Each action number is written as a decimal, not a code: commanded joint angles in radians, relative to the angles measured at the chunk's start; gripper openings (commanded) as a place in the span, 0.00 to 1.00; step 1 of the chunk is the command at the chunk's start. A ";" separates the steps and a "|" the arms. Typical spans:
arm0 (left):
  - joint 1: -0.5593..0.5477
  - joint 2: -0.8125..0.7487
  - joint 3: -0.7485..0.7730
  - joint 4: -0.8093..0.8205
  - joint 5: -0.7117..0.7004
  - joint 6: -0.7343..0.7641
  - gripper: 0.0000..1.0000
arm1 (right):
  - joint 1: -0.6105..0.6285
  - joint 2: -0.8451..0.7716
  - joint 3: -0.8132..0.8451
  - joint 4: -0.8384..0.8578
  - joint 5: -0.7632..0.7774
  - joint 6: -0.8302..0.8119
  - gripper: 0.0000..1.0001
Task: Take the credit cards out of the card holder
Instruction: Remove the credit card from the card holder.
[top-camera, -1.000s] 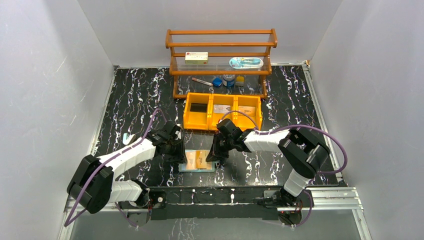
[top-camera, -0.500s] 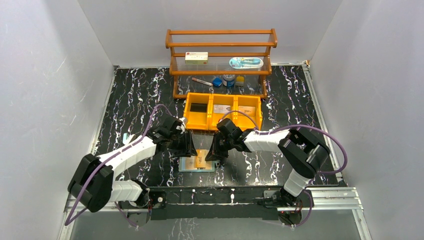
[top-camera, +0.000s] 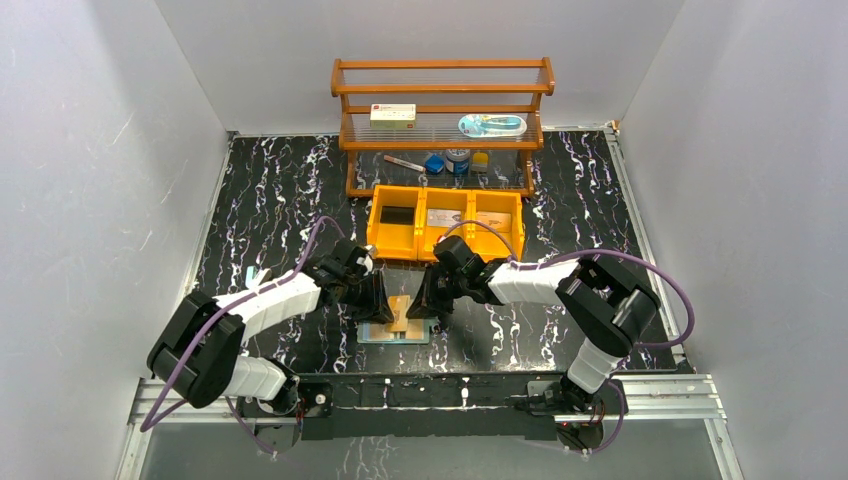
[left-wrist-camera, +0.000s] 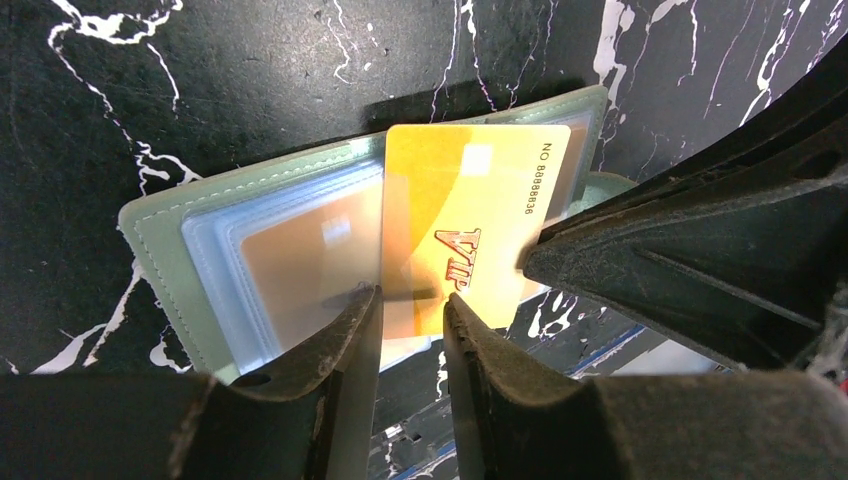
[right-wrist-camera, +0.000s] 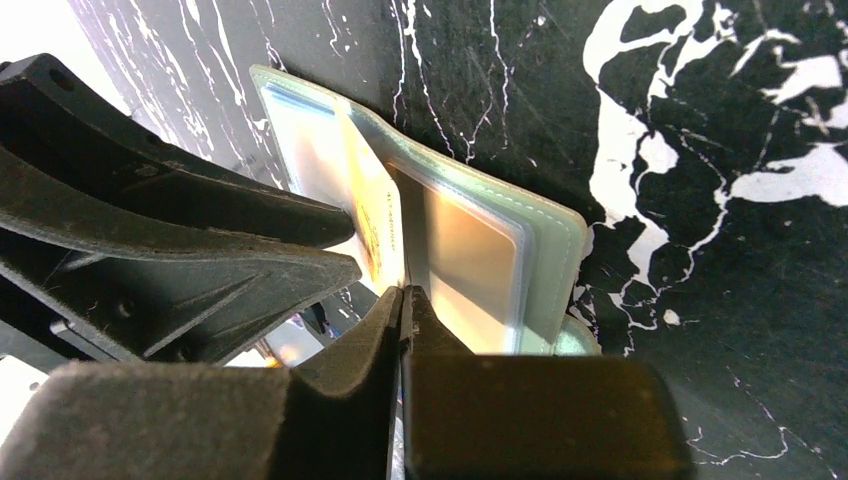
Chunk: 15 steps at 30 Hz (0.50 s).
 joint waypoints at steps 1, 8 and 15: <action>-0.001 0.008 -0.031 -0.029 0.001 -0.006 0.27 | -0.004 0.001 -0.018 0.078 -0.008 0.025 0.12; -0.001 0.010 -0.038 -0.028 0.007 0.001 0.24 | -0.003 0.021 -0.032 0.150 -0.019 0.070 0.22; -0.001 0.008 -0.036 -0.029 0.007 0.004 0.22 | -0.007 0.026 -0.027 0.159 -0.004 0.074 0.21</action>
